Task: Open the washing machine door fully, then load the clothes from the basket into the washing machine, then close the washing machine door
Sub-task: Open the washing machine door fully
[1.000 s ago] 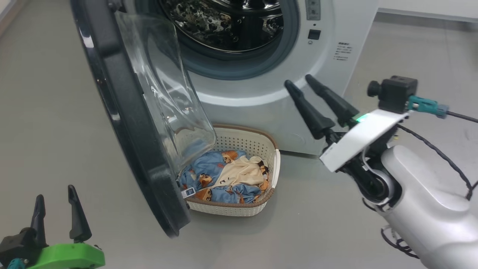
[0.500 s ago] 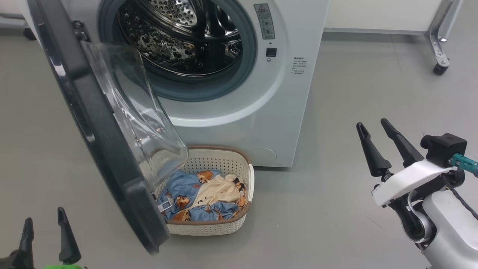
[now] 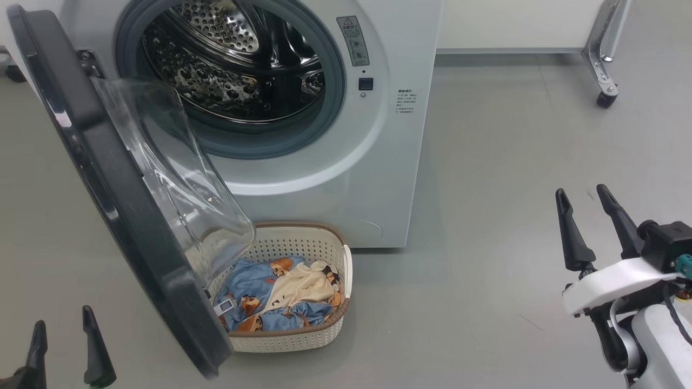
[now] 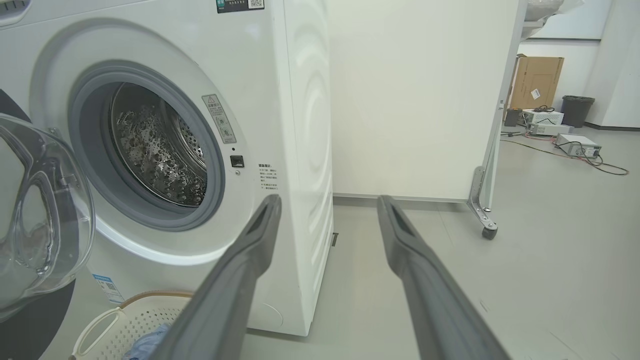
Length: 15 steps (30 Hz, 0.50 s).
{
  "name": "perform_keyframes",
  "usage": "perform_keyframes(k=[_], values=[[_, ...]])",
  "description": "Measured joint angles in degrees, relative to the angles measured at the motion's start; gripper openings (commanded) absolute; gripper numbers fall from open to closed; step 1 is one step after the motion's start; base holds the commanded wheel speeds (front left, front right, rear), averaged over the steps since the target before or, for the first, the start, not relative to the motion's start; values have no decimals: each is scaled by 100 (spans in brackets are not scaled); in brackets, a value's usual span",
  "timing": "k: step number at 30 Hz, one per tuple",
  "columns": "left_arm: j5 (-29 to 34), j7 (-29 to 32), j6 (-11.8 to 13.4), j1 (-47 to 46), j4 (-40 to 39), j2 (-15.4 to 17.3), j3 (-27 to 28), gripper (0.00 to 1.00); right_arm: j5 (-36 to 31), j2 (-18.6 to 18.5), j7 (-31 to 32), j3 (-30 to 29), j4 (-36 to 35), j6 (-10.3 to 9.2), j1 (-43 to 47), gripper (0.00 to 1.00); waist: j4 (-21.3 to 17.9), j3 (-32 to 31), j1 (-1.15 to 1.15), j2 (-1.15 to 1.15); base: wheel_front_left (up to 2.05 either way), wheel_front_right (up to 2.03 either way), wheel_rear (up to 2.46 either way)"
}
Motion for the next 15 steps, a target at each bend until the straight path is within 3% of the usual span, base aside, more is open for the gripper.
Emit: perform_keyframes(k=[7, 15], values=[[-1, 0, -7, 14, 1, 1, 4, 100, -376, 349, 0, -611, -269, -242, 508, 100, -29, -27, 0, 0, 0, 0, 0], [-23, 0, -55, 190, 16, 2, 3, 100, -794, 648, 0, -983, -421, -289, 1053, 100, -70, -46, 0, 0, 0, 0, 0]])
